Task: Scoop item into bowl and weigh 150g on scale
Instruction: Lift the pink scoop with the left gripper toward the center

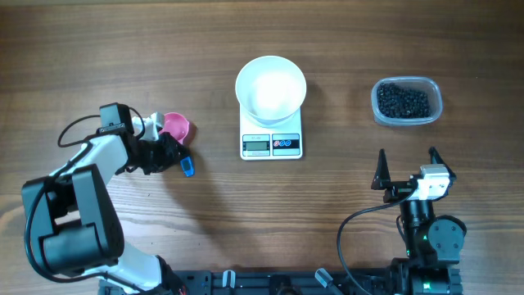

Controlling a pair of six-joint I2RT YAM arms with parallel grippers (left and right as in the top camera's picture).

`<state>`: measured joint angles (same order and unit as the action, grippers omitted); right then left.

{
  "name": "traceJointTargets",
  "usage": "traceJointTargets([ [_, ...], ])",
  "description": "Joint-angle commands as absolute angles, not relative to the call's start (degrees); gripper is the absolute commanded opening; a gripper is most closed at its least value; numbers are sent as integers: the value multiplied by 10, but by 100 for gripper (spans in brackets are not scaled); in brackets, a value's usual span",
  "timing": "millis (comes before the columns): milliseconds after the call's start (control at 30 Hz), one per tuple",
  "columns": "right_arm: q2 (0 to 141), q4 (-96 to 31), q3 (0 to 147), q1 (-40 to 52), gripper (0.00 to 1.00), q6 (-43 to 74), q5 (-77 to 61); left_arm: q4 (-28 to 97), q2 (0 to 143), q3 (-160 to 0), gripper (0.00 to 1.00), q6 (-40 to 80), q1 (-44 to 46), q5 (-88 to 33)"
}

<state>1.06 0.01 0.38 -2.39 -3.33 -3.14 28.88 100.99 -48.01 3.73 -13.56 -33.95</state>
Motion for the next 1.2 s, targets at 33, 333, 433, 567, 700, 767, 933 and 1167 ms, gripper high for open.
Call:
traceJointTargets([
  [33,10,1,3,-20,100,-41,-28,291,1021,-474,24,39,-134,-392],
  [333,10,1,3,-20,100,-41,-28,291,967,-479,4,62,-134,-435],
  [433,10,1,3,-20,100,-41,-28,291,945,-479,4,84,-134,-435],
  [567,10,1,3,-20,100,-41,-28,291,912,-479,4,84,-134,-451],
  [700,10,1,3,-20,100,-41,-28,291,879,-479,4,108,-134,-496],
  [767,10,1,3,-20,100,-41,-28,291,854,-479,4,128,-134,-521],
  [933,10,1,3,-20,100,-41,-28,292,790,-479,4,142,-128,-590],
  [1167,10,1,3,-20,100,-41,-28,296,644,-479,4,177,-91,-589],
])
